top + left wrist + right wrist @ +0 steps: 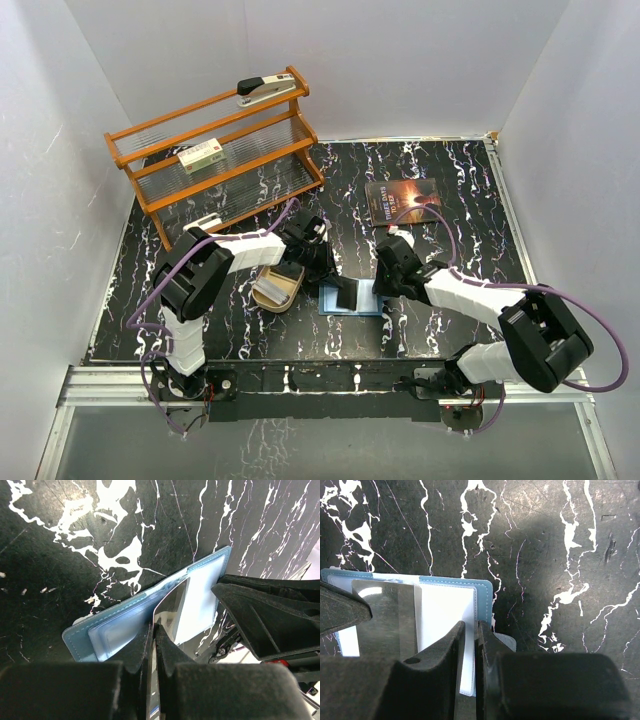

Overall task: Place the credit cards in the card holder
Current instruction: Insert the credit card into the card holder.

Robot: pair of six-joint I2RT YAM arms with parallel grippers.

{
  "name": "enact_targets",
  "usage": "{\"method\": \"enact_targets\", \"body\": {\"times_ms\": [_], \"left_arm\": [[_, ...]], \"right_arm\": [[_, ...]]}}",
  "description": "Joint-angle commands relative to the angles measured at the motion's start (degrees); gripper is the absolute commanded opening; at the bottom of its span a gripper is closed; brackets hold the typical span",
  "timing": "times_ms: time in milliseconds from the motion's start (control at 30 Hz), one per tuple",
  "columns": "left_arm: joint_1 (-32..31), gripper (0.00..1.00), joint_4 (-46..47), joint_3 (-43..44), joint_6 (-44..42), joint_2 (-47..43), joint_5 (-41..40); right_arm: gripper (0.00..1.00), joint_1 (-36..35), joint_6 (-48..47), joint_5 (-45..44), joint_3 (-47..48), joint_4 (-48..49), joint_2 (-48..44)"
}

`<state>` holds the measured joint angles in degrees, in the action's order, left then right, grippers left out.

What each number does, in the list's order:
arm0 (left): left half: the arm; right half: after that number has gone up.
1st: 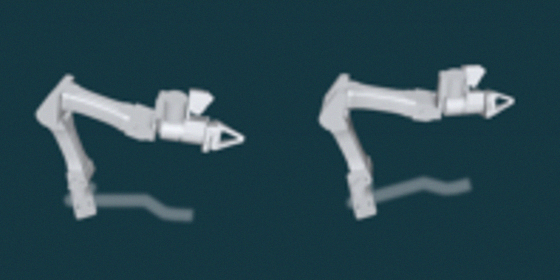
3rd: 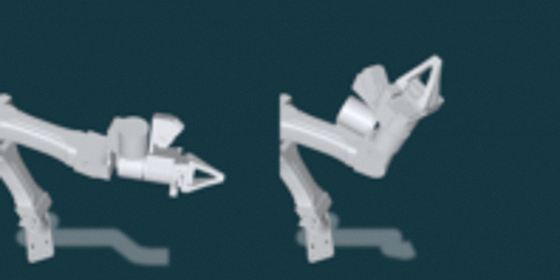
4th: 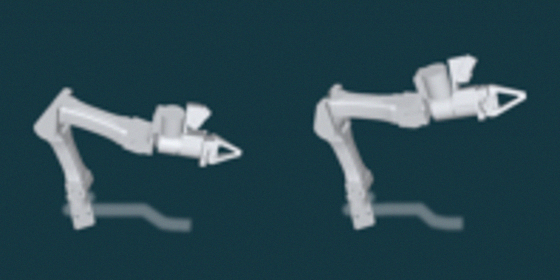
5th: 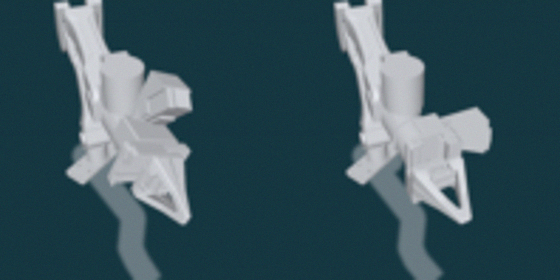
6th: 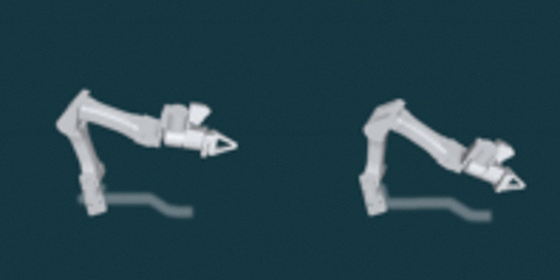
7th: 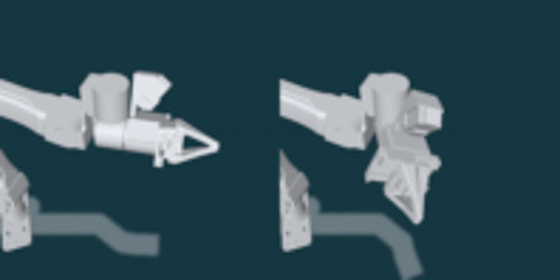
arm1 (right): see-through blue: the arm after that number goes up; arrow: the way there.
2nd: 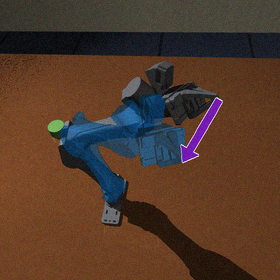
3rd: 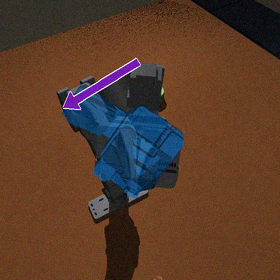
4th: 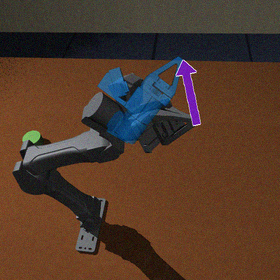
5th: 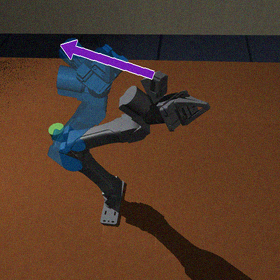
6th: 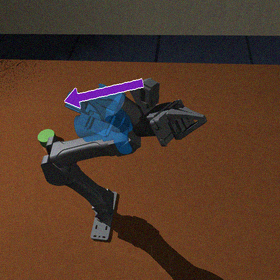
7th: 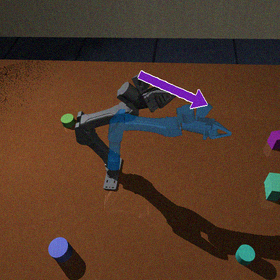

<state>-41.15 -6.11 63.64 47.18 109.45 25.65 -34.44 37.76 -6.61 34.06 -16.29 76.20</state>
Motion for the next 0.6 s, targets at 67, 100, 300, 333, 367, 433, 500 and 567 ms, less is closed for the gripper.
{"method": "enact_targets", "body": {"times_ms": [67, 100, 300, 333, 367, 433, 500, 567], "left_arm": [[-1.00, 0.00, 0.93, -0.54, 1.50, 1.97, -3.50], [-1.04, 0.00, 1.05, -0.60, 1.65, 2.11, -3.64], [-1.69, 0.00, 3.90, -1.63, 3.58, 2.07, -3.95], [-1.78, 0.00, 3.92, -1.78, 3.76, 2.01, -4.33], [-1.87, 0.00, 3.91, -1.99, 3.98, 1.89, -4.80], [-2.04, 0.00, 4.86, -2.98, 5.08, 1.41, -5.39], [-2.22, 0.00, 6.34, -3.93, 6.26, 1.22, -5.43], [-2.50, 0.00, 7.16, -4.42, 7.19, 1.13, -5.67]], "right_arm": [[0.12, -0.28, 2.49, 2.14, -1.76, 0.04, -0.29], [0.12, -0.24, 2.75, 2.24, -1.87, 0.09, -0.41], [0.12, -0.28, 3.53, 2.95, -2.58, 0.75, -0.68], [0.12, -0.26, 3.66, 2.98, -2.64, 0.82, -0.75], [0.12, -0.28, 3.73, 2.93, -2.75, 0.82, -0.79], [0.12, -0.28, 4.11, 2.95, -3.01, 1.03, -0.87], [0.12, -0.28, 4.64, 3.34, -3.46, 1.44, -1.16], [0.12, -0.28, 5.07, 3.40, -3.56, 1.70, -1.47]]}}
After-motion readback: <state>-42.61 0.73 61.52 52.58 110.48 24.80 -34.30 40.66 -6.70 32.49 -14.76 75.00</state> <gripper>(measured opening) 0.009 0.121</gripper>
